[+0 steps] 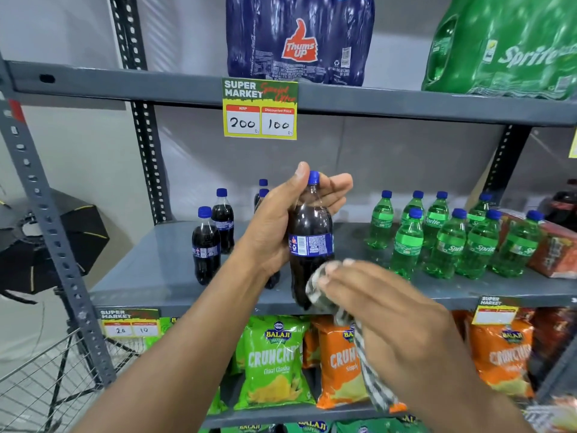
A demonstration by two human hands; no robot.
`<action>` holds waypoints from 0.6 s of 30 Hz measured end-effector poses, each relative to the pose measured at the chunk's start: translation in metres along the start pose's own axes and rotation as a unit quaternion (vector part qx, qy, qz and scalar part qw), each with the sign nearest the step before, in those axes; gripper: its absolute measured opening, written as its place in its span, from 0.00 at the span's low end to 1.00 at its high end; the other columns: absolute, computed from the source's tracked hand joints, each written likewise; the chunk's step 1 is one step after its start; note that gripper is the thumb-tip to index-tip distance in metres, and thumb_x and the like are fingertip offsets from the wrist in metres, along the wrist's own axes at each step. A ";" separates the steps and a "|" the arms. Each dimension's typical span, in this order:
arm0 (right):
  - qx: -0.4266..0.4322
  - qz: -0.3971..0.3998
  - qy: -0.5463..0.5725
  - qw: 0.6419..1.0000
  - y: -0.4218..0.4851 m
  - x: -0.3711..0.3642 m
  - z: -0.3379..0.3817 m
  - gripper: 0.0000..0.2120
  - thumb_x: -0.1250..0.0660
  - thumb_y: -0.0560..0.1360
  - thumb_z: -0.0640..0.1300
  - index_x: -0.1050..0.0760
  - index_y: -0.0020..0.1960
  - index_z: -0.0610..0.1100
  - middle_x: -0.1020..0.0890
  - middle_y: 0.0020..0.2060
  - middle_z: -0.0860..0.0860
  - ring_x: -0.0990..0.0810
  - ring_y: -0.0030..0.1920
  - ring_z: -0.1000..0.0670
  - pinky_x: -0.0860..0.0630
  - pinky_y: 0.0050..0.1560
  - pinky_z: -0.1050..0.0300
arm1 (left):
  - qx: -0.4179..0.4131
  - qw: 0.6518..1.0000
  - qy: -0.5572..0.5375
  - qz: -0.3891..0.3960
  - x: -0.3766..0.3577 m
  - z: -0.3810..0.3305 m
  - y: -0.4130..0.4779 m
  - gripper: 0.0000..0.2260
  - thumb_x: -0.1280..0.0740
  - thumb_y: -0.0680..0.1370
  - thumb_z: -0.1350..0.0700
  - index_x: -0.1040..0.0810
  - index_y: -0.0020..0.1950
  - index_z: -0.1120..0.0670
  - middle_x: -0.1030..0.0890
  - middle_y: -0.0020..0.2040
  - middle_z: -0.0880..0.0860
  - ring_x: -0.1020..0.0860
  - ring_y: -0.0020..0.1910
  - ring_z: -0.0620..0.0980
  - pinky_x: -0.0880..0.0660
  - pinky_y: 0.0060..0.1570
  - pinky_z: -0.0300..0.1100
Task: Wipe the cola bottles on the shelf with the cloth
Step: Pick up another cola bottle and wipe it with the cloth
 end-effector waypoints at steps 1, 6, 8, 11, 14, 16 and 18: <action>-0.008 -0.015 -0.009 1.000 0.008 0.007 -0.003 0.28 0.39 0.68 0.22 0.19 0.62 0.39 0.17 0.60 0.48 0.21 0.63 0.48 0.30 0.71 0.56 | 0.004 1.000 0.000 0.004 -0.002 0.002 -0.001 0.18 0.39 0.82 0.46 0.17 0.45 0.58 0.17 0.61 0.63 0.21 0.66 0.58 0.24 0.63 0.48; -0.030 -0.077 -0.037 0.996 0.050 0.022 -0.011 0.23 0.36 0.70 0.24 0.17 0.60 0.38 0.16 0.59 0.46 0.18 0.61 0.45 0.25 0.66 0.53 | 0.048 0.998 0.001 0.030 -0.015 0.015 -0.005 0.19 0.40 0.82 0.44 0.16 0.45 0.55 0.17 0.61 0.58 0.20 0.63 0.53 0.22 0.57 0.48; -0.038 -0.070 -0.042 0.996 0.056 0.016 -0.012 0.21 0.37 0.71 0.26 0.17 0.59 0.39 0.16 0.58 0.47 0.18 0.60 0.45 0.24 0.64 0.53 | 0.051 0.998 -0.009 0.034 -0.018 0.016 -0.006 0.19 0.41 0.83 0.44 0.17 0.45 0.55 0.17 0.61 0.58 0.20 0.63 0.52 0.22 0.57 0.47; -0.040 -0.063 -0.036 0.997 0.045 0.009 -0.011 0.21 0.40 0.73 0.28 0.18 0.61 0.40 0.17 0.59 0.48 0.20 0.57 0.44 0.24 0.61 0.53 | 0.032 0.999 -0.018 0.020 -0.015 0.012 -0.007 0.18 0.38 0.81 0.44 0.17 0.45 0.56 0.16 0.60 0.61 0.21 0.66 0.55 0.23 0.61 0.47; -0.029 -0.051 -0.019 0.998 0.024 -0.002 -0.006 0.22 0.38 0.72 0.26 0.19 0.63 0.39 0.18 0.60 0.48 0.22 0.57 0.45 0.24 0.61 0.52 | 0.013 0.999 -0.042 0.006 -0.010 0.007 -0.007 0.18 0.38 0.81 0.44 0.19 0.45 0.57 0.17 0.60 0.63 0.21 0.65 0.57 0.23 0.62 0.48; -0.028 -0.026 -0.015 0.999 0.008 -0.013 -0.003 0.26 0.33 0.69 0.23 0.19 0.63 0.39 0.18 0.59 0.48 0.22 0.57 0.45 0.23 0.60 0.51 | 0.003 0.999 -0.053 0.007 -0.009 0.002 -0.006 0.16 0.36 0.79 0.44 0.20 0.45 0.57 0.16 0.59 0.62 0.20 0.64 0.57 0.23 0.61 0.48; -0.022 -0.007 -0.004 1.000 -0.005 -0.023 -0.001 0.26 0.33 0.68 0.23 0.19 0.62 0.41 0.18 0.58 0.49 0.22 0.57 0.45 0.23 0.59 0.51 | -0.006 0.999 -0.052 0.011 -0.008 -0.004 -0.006 0.16 0.35 0.79 0.44 0.20 0.45 0.57 0.16 0.59 0.62 0.19 0.63 0.56 0.23 0.61 0.48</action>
Point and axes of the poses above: each hand's wrist, its own y-axis towards the middle knuckle, its own x-axis out of the back of the hand, z = x × y, the point moved 9 cm from there along y, towards the middle knuckle
